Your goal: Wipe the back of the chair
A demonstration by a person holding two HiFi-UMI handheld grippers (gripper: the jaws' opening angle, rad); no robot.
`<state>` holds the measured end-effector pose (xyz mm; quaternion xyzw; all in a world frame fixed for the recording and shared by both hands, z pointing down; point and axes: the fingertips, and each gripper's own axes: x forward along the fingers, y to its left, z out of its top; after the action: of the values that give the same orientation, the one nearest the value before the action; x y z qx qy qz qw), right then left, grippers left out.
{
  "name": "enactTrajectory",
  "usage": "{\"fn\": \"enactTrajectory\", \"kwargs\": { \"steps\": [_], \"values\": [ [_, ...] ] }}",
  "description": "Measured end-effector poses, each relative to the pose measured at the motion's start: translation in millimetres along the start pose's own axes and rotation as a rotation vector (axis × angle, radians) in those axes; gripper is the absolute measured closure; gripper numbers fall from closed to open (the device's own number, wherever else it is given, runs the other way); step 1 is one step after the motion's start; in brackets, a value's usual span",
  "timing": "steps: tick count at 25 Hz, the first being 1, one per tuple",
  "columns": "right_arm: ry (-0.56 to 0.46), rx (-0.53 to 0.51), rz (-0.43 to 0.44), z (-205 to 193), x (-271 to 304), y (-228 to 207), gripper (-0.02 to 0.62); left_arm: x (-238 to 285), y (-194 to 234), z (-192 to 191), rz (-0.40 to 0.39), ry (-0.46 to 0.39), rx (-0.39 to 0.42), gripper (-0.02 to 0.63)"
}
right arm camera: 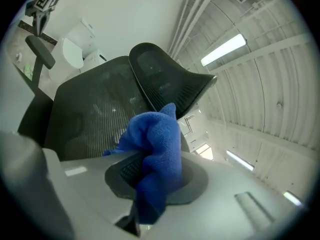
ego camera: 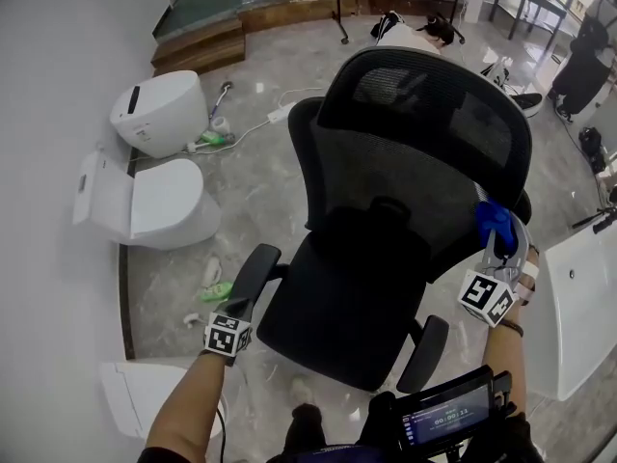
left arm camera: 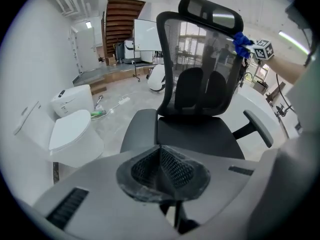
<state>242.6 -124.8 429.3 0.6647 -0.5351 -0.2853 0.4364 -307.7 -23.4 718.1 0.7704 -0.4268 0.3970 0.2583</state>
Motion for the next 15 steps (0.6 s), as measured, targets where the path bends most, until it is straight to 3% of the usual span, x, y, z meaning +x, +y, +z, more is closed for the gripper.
{"fn": "enactTrajectory", "kwargs": {
  "steps": [2, 6, 8, 12, 15],
  "values": [
    [-0.052, 0.003, 0.034, 24.7, -0.9, 19.6, 0.515, -9.9, -5.3, -7.8, -0.012, -0.01, -0.009, 0.604],
    [-0.28, -0.112, 0.192, 138.6, 5.8, 113.5, 0.515, -41.2, -13.2, -37.8, -0.029, -0.022, -0.047, 0.604],
    [-0.337, -0.147, 0.236, 187.8, 12.7, 141.8, 0.515, -62.1, -11.9, -49.1, -0.037, -0.038, -0.077, 0.604],
    [-0.32, -0.12, 0.254, 235.6, 5.6, 144.8, 0.515, -115.6, -6.8, -74.7, -0.075, -0.051, -0.116, 0.604],
    [-0.271, -0.102, 0.235, 245.6, -15.0, 128.8, 0.515, -150.3, 1.2, -94.7, -0.109, -0.061, -0.079, 0.604]
  ]
}}
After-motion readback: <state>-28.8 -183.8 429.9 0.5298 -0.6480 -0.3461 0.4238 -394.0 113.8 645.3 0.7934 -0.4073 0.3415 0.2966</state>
